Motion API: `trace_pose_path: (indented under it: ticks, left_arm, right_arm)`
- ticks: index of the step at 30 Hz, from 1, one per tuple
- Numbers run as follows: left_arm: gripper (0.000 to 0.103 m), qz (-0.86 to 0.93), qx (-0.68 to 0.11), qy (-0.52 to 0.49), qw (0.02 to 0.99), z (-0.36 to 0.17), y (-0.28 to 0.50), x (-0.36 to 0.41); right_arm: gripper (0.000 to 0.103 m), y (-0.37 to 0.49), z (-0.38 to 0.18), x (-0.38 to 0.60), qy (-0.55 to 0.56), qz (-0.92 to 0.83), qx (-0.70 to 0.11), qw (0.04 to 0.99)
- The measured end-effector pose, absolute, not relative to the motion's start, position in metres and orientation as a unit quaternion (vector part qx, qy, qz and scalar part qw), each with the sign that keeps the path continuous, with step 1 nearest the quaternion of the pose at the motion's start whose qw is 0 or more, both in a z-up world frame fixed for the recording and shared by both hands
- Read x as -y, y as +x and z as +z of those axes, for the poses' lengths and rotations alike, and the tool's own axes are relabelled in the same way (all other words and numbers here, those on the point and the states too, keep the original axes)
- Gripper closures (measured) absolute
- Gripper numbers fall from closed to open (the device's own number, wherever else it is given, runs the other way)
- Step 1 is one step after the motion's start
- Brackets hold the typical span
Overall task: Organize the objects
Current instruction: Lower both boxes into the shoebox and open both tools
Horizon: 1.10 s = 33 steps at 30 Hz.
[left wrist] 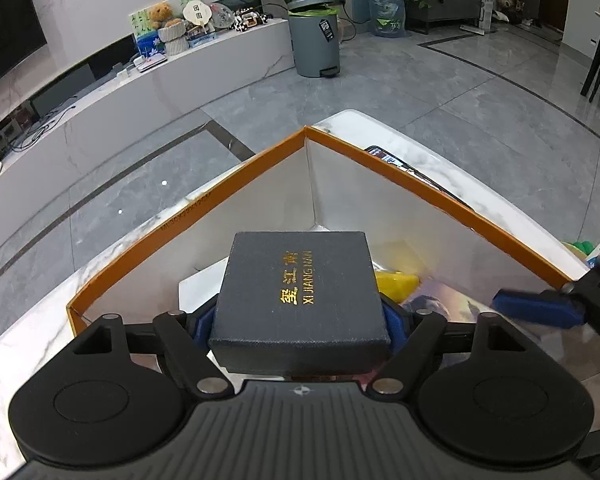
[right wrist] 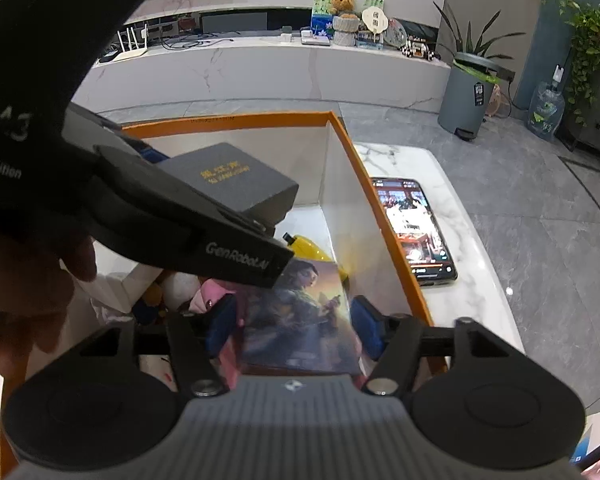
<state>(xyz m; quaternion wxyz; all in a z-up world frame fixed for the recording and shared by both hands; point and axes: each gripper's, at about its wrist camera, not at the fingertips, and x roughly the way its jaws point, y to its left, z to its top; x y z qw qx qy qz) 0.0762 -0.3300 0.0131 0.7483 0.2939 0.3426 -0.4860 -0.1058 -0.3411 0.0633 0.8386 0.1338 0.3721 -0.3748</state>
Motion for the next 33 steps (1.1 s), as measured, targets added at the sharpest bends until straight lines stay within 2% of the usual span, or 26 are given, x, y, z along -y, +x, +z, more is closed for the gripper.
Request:
trace_pose_path:
  ticks: [4,18,22,33]
  left_arm:
    - [0.009,-0.486,-0.345,0.304,0.743,0.017,0.074,0.328]
    - [0.008,-0.476,-0.337,0.313,0.75,0.054,0.065,0.3]
    - [0.007,-0.481,-0.357,0.322,0.733,0.065,0.066,0.291]
    - [0.003,-0.475,-0.372,0.313,0.734,0.098,0.06,0.244]
  right_arm:
    - [0.031,-0.107,0.067,0.338,0.131,-0.375,-0.37,0.84]
    - [0.026,-0.115,0.096,0.313,0.13,-0.376,-0.364,0.843]
    - [0.016,-0.118,0.11,0.305,0.15,-0.372,-0.365,0.84]
    - [0.003,-0.127,0.138,0.274,0.161,-0.372,-0.386,0.828]
